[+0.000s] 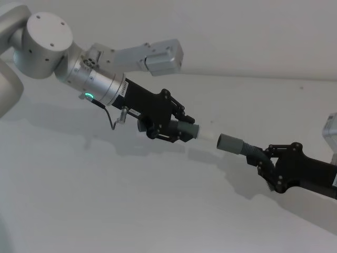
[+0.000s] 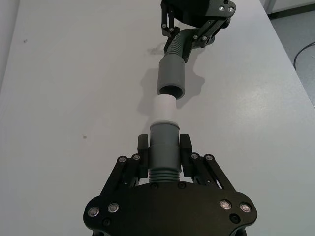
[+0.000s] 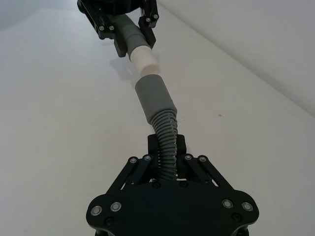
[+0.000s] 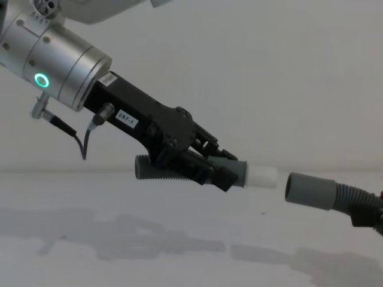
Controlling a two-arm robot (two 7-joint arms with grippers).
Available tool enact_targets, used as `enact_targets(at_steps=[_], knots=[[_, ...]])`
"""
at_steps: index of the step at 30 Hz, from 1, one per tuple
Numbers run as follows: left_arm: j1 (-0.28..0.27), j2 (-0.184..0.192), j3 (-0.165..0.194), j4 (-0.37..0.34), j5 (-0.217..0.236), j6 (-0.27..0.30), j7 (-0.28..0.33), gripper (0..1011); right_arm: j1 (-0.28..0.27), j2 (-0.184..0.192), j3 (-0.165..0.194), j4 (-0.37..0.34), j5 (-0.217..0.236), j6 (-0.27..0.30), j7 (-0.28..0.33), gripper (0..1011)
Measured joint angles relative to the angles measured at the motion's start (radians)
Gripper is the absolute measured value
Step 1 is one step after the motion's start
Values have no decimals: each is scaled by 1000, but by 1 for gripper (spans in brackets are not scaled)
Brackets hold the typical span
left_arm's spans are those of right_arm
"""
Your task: Use both hands to pick up one end of the pipe from the table, align the ends, and insert them.
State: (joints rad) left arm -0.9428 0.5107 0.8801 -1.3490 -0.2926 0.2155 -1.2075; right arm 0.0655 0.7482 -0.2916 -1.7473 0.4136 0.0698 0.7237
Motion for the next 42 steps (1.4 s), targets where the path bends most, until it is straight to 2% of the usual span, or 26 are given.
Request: enact_targets(at_steps=[32,42], knots=[[-26,-11,39,18,-10,-10,-5,359,12,17,-22,-7,27,-18,-11,181],[-28,-13,45,18,-16,-11,11,359,13,26,-28,-10,38,-23,-12,181]])
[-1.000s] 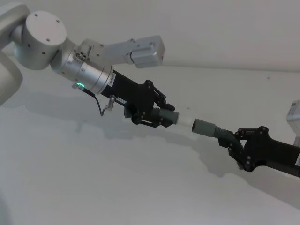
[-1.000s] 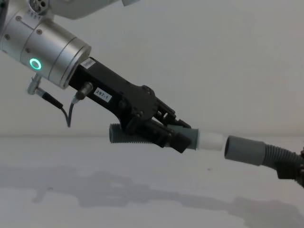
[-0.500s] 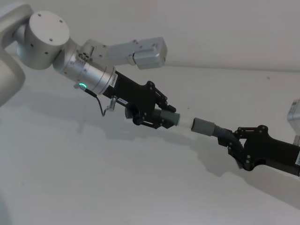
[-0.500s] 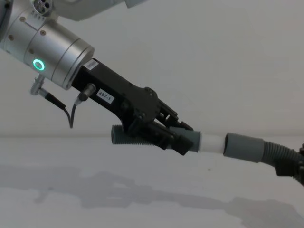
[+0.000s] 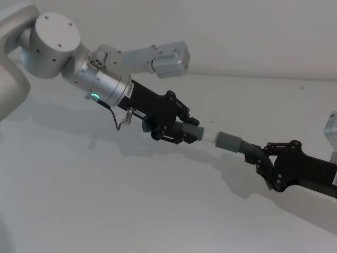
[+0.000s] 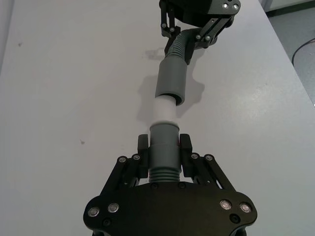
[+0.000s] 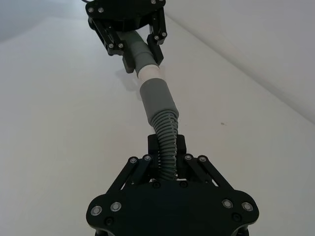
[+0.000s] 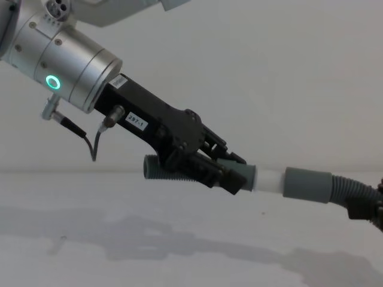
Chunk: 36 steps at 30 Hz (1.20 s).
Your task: Use both hands to pick up one end of the pipe from the table, align the ends, and insert them.
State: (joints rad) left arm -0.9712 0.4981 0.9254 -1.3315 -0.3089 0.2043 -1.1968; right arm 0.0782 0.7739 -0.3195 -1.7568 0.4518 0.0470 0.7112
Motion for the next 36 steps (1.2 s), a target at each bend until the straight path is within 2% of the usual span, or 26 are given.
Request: enact_targets(at_steps=[36], knots=[[14,25,5,-64,-48,-11,31,359,3,29,-20,-8,39,-2,-10,181]])
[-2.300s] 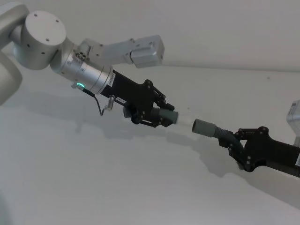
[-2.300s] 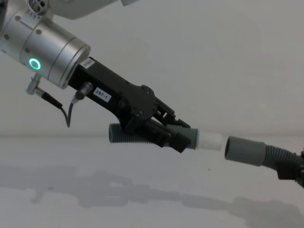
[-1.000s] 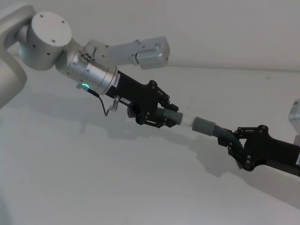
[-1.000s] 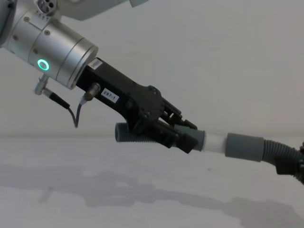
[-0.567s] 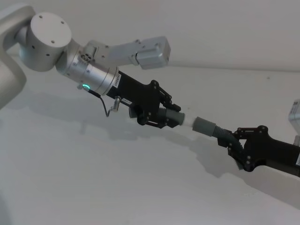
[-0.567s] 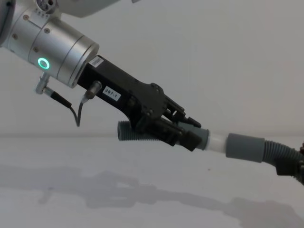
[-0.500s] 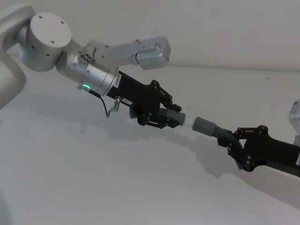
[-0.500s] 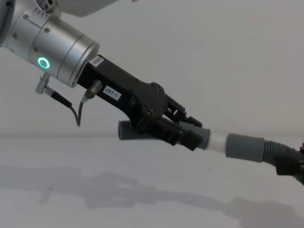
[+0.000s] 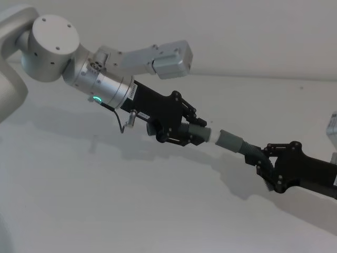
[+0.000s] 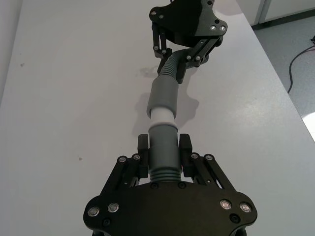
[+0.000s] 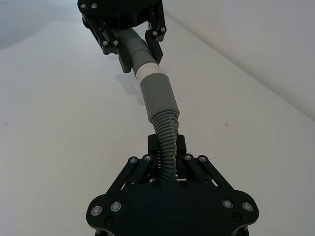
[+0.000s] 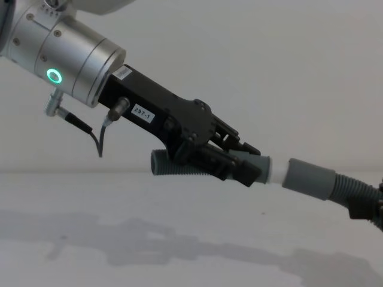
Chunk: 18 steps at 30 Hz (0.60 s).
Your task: Use both hands to pick up one end of the pipe from the table, align the ends, and insert them.
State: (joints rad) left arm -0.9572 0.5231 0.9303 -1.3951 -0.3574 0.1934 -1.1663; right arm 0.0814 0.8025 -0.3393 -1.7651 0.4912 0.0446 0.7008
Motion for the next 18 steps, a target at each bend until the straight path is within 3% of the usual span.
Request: enact_targets(at_steps=[18], knots=[[0,12,6,-16,-6,12,13,358,-1,9,-3,-1,14,-3,0,181]])
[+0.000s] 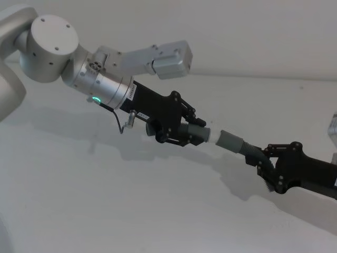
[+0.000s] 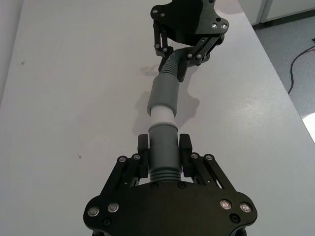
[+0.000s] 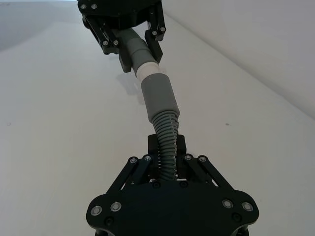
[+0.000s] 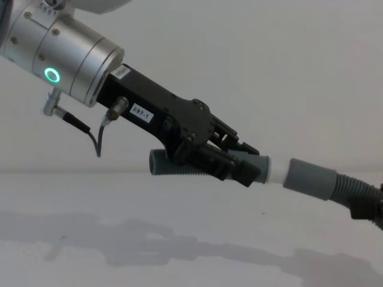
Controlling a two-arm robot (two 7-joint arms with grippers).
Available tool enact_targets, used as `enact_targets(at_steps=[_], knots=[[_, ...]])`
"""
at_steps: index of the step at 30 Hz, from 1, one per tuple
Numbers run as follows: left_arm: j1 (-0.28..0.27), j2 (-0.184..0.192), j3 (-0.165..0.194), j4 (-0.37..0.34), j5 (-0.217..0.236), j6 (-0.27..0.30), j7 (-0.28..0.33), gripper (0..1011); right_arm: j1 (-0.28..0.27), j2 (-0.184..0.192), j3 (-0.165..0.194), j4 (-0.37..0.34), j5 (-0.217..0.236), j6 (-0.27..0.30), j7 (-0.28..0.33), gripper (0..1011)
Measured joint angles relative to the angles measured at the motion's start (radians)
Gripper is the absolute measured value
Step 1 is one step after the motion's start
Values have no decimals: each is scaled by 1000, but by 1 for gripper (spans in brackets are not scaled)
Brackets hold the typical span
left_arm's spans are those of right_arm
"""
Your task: Use both hands to pick up one end of the pipe from the table, align the ends, and insert them.
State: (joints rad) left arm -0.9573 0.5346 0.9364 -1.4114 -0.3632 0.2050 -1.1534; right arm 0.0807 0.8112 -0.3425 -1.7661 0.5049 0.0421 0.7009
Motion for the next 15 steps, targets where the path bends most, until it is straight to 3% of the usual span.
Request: enact_targets(at_steps=[15], knots=[[0,2,2,-3,-2,3,3,358,0,2,-1,0,3,0,1,181]])
